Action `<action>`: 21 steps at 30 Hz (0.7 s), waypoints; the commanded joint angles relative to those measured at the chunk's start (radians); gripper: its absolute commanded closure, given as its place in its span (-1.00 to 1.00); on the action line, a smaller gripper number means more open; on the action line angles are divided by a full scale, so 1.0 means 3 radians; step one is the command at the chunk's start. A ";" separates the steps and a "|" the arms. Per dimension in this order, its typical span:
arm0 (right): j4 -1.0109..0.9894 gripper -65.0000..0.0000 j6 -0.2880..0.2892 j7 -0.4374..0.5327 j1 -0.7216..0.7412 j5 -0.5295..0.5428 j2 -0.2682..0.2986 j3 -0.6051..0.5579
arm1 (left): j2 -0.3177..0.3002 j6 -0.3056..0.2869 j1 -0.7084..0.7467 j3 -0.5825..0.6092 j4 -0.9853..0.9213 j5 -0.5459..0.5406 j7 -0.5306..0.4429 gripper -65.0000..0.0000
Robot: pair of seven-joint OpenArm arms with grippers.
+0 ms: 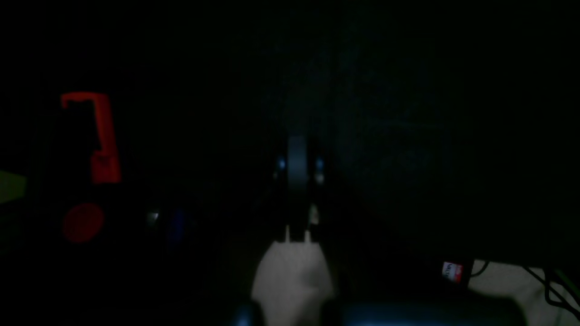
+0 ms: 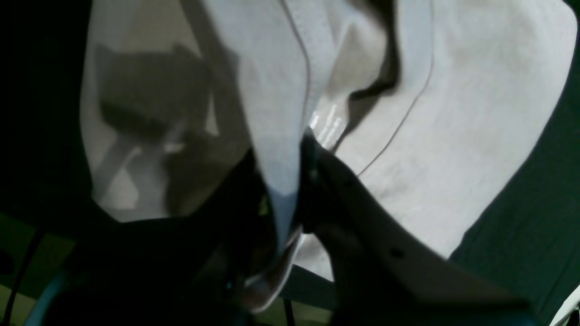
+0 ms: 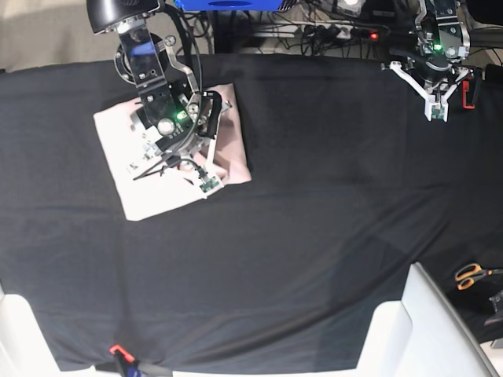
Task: Fold the T-shirt properly
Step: 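Press the folded end flat with the right gripper, then release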
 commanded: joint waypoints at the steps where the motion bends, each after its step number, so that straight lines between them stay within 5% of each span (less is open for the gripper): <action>1: 0.0056 0.95 0.0004 0.0029 0.0045 -0.0002 -0.0044 -0.0003 | -0.0046 0.0004 0.0009 -0.0020 0.0041 0.0024 -0.0046 1.00; 5: 0.0056 0.96 0.0004 0.0029 0.0034 0.0024 -0.0080 -0.0003 | -0.0046 0.0004 0.0009 -0.0020 0.0041 0.0024 -0.0046 1.00; 10: 0.0051 0.96 -0.0027 -0.0028 0.0091 0.0556 -0.0070 -0.0008 | -0.0046 0.0004 0.0004 -0.0020 0.0041 0.0024 -0.0046 1.00; 21: 0.0051 0.89 -0.0032 -0.0007 0.0111 0.0561 -0.0075 0.0017 | -0.0051 0.0004 0.0004 -0.0020 0.0041 0.0024 -0.0046 1.00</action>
